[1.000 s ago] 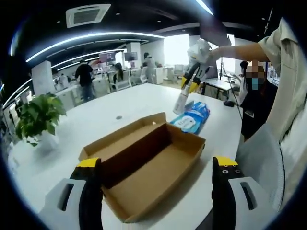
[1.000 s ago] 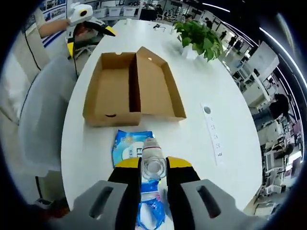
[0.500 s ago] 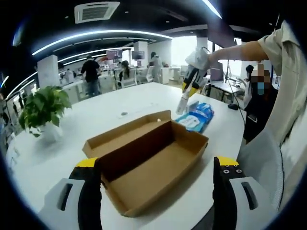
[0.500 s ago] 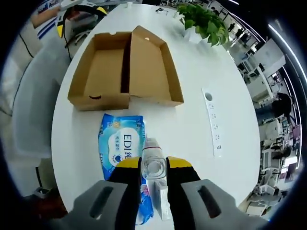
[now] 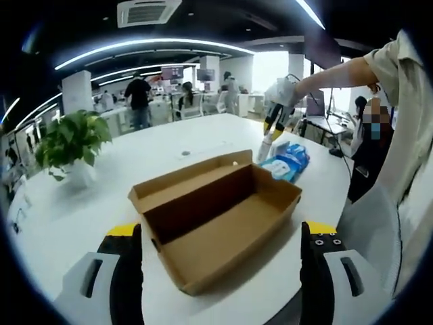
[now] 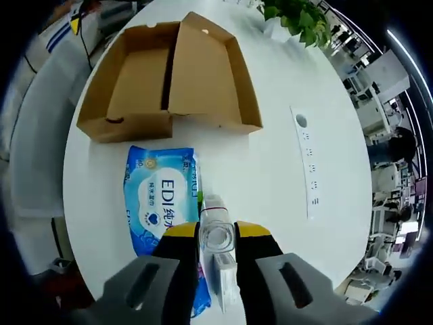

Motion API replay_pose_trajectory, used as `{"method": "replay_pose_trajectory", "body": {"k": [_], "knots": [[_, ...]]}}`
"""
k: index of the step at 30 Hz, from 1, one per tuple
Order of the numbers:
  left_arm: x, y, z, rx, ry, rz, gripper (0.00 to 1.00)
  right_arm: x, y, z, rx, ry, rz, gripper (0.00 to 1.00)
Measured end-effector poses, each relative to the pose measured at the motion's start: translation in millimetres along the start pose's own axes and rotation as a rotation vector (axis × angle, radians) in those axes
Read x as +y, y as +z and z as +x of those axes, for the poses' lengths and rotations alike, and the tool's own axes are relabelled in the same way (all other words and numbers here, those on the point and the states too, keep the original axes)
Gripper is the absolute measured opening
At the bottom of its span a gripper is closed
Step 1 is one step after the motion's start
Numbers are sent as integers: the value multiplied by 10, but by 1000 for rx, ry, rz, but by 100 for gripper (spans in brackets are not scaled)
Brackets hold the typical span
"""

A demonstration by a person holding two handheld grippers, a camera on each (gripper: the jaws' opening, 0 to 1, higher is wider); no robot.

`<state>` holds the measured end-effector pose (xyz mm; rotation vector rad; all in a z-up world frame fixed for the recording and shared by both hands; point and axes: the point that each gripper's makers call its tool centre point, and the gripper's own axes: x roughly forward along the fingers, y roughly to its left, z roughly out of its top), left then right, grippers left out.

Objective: Operate the shoe box by opening the lid, removing the specified soft item, and placing it in the target area until the item is outside and the box remains undamaged.

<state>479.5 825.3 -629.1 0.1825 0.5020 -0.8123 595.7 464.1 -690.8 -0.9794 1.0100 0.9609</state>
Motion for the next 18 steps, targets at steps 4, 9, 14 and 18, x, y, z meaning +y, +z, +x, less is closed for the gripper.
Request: {"method": "replay_pose_trajectory", "body": {"k": [4,9,14,18], "knots": [[8,-47,11,13,3,-4,100,-7,-8,68,16,7,-14,17],[12,-98,38,29,-1,-4,100,6,-39,151,40,21,-35,17],[4,-143,66,41,-9,-10,100,-20,-54,147,62,27,-63,17],[2,-174,87,47,-14,-13,100,-46,-54,151,66,33,-62,17]]}}
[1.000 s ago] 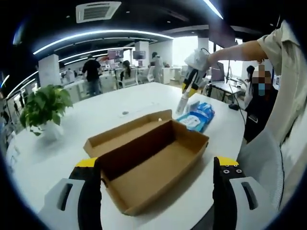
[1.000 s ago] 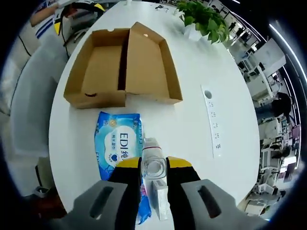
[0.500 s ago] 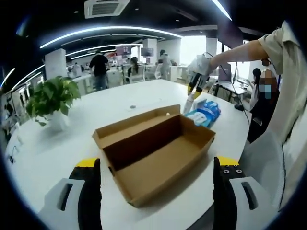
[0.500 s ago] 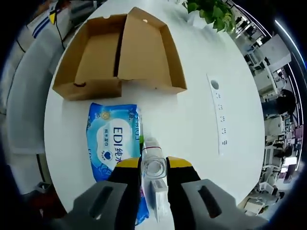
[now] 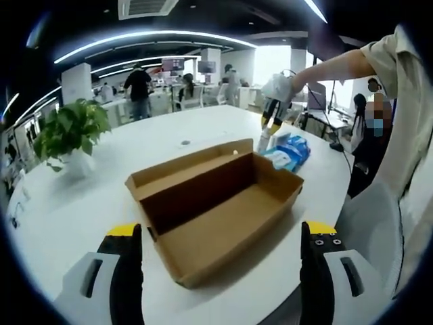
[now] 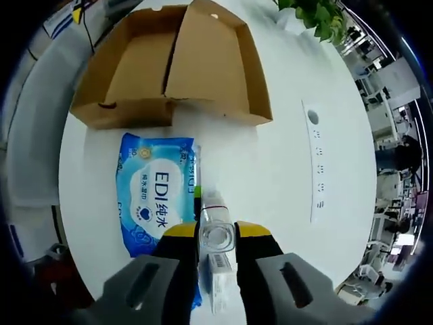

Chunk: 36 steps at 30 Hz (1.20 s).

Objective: Operate the shoe box by opening the lid, removing the specified soft item, and placing it in the target area until the item is outside and the box remains undamaged.

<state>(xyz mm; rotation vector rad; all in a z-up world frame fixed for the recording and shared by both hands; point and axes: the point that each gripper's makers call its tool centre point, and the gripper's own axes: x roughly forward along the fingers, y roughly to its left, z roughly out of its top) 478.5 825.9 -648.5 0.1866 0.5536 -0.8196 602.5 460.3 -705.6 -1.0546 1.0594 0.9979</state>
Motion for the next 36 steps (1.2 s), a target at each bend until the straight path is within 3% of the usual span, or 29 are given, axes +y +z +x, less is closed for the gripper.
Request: {"method": "replay_pose_trajectory", "body": {"k": [36], "knots": [[5,-151,13,39,6,-18,96,-137,45,-16,-3,-31,-43,21]]}}
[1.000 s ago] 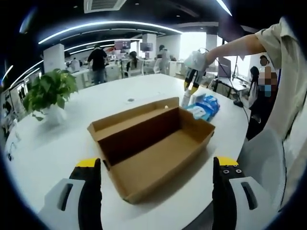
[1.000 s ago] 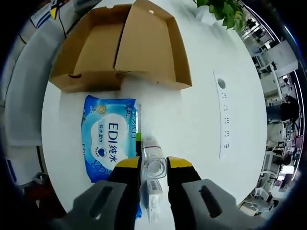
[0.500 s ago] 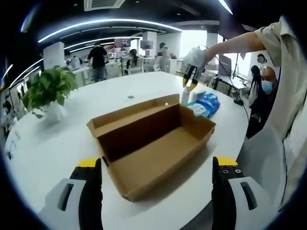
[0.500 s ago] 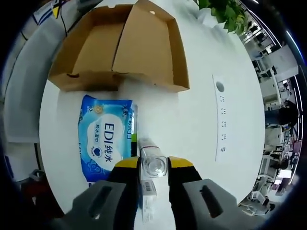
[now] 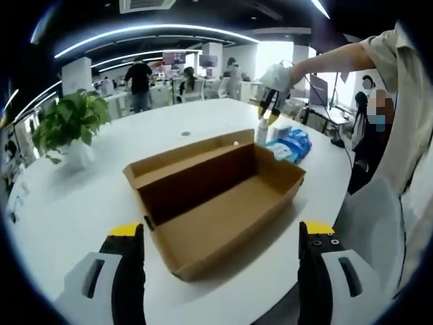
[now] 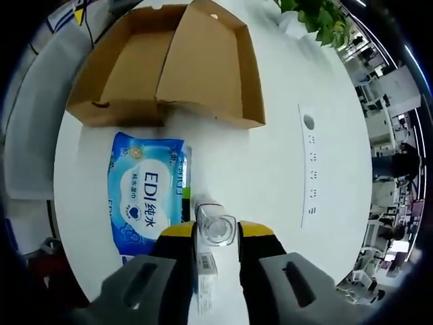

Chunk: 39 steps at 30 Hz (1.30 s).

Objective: Operate the shoe box by opening the lid, removing the specified soft item, and placing it in the target area until the item is outside and the box remains undamaged.

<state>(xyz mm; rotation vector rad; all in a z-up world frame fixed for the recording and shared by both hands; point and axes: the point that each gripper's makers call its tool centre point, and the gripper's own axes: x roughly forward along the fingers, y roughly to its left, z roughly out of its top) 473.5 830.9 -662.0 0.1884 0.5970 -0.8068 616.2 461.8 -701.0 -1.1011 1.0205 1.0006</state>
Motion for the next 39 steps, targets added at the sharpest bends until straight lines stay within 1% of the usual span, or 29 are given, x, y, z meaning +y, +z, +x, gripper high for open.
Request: {"method": "replay_pose_trajectory", "body": {"k": [4,7,12,17,20,23,27,31,35,39], "knots": [[25,0,-3,-3,10,-6,95,-7,18,-13,-9,-7,4,23],[68,-3,-8,-3,29,-10,92,-7,42,-42,-18,-16,9,24],[153,-21,-24,-3,68,-9,82,-32,120,-129,-51,-52,12,22],[195,-69,-16,16,93,9,72,-14,244,-226,-88,-71,24,23],[226,-101,2,19,104,9,64,-15,313,-270,-111,-80,36,23],[256,-121,13,17,108,5,58,-20,381,-303,-134,-88,57,23],[293,-155,24,23,120,6,50,-35,485,-326,-174,-98,109,23],[360,-204,24,28,143,-20,45,-57,570,-322,-206,-105,170,22],[424,-262,20,41,169,-35,39,-72,666,-301,-237,-109,208,21],[463,-291,16,44,195,-79,34,-100,744,-262,-259,-114,251,21]]}}
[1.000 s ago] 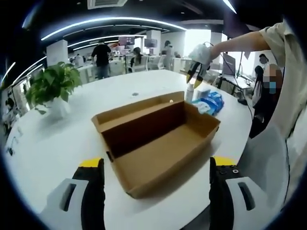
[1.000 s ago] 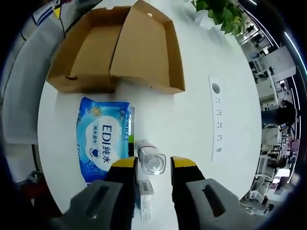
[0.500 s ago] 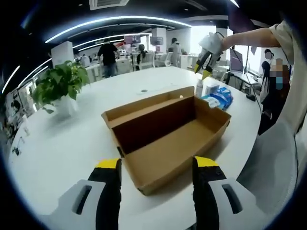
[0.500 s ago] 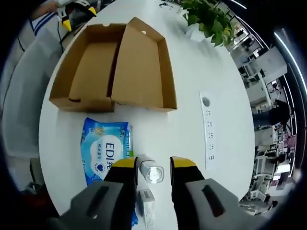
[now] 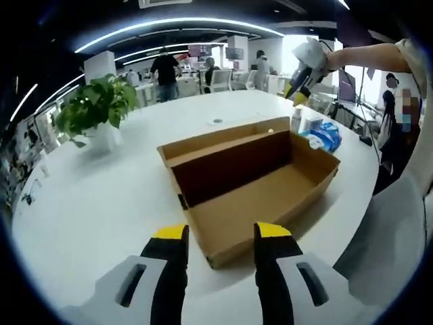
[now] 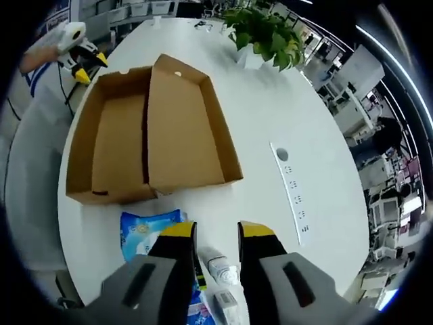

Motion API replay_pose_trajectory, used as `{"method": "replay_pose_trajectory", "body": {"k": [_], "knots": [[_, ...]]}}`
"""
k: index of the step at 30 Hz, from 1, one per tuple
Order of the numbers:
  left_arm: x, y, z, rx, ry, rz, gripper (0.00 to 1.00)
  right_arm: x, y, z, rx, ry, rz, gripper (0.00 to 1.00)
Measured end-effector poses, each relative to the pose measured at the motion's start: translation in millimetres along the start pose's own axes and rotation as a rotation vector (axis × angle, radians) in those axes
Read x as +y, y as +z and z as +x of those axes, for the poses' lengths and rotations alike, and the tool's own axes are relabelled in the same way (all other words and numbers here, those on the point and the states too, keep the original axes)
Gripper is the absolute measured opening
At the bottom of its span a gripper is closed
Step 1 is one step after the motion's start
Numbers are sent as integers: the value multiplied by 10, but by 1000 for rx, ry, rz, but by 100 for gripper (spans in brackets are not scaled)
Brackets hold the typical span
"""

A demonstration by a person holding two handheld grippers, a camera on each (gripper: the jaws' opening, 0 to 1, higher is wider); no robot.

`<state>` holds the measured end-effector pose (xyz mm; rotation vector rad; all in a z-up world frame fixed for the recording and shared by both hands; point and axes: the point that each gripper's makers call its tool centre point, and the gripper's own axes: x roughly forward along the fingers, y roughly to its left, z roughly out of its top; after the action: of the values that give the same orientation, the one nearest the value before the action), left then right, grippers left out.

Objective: Operate the shoe box by opening the lid, removing the specified soft item, and placing it in the target area until the item is outside and the box remains undamaged.

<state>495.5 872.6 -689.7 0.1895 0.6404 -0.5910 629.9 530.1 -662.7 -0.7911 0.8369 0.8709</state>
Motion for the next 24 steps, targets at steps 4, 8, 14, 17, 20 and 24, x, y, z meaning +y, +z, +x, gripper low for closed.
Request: {"method": "replay_pose_trajectory", "body": {"k": [4,8,14,17,20,24], "knots": [[20,-28,9,7,20,-8,28,10,34,59,-5,1,36,20],[43,-76,25,22,36,-46,21,11,80,131,-14,-6,82,19],[123,-162,20,59,77,-78,13,-49,97,261,-1,-43,137,20],[148,-201,14,73,86,-104,9,-59,119,321,-6,-44,174,20],[148,-214,16,72,81,-136,6,-74,115,391,6,-51,211,19],[135,-215,25,68,71,-166,4,-64,160,490,-7,-38,284,19]]}}
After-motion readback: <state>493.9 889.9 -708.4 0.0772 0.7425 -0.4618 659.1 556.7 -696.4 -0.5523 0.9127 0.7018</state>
